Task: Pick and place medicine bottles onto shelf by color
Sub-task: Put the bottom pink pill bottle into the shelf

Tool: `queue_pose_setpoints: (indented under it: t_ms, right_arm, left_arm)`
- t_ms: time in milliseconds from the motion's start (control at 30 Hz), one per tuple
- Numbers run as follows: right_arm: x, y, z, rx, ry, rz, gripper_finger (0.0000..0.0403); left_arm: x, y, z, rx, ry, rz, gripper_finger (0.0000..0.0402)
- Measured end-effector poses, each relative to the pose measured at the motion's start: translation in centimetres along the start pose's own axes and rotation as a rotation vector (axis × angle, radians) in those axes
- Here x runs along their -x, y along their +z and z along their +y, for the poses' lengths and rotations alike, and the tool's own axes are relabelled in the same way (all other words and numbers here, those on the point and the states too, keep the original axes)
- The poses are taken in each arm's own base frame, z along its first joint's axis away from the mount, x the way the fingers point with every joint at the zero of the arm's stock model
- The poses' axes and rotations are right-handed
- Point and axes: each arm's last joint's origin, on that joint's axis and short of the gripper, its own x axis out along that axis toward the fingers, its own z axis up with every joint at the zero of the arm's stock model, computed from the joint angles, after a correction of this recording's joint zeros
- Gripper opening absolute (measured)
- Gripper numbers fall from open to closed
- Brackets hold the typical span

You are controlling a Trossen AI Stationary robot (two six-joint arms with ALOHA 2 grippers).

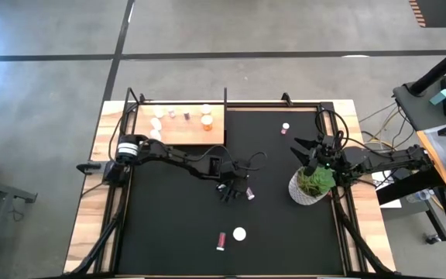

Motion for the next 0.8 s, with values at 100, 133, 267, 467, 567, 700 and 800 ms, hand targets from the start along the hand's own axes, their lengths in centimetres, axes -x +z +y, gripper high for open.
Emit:
queue_pose_setpoints:
  t_ms: [100, 133, 267, 467, 567, 700, 800]
  right_arm:
    - [0.00, 0.00, 0.00, 0.000, 0.000, 0.000, 0.0240]
    - [0.00, 0.00, 0.00, 0.000, 0.001, 0.000, 0.0240]
    - [0.00, 0.00, 0.00, 0.000, 0.000, 0.000, 0.0240]
    - [0.00, 0.00, 0.00, 0.000, 0.000, 0.000, 0.0240]
    - [0.00, 0.00, 0.00, 0.000, 0.001, 0.001, 0.0240]
    - [0.00, 0.00, 0.00, 0.000, 0.000, 0.000, 0.0240]
    - [0.00, 0.00, 0.00, 0.000, 0.000, 0.000, 0.0240]
  left_arm:
    - [0.00, 0.01, -0.01, -0.005, -0.003, -0.003, 0.0171]
    - [0.00, 0.03, 0.00, -0.005, -0.004, -0.005, 0.0171]
    - [0.00, 0.04, -0.06, -0.005, -0.021, -0.014, 0.0170]
    - [-0.63, -0.50, -0.33, -0.044, -0.036, -0.001, 0.0170]
    - [-0.94, -0.62, -0.37, -0.049, -0.038, -0.007, 0.0170]
    - [-0.99, -0.58, -0.33, -0.049, -0.033, -0.012, 0.0170]
    - [-0.99, -0.61, -0.35, -0.046, -0.033, -0.010, 0.0170]
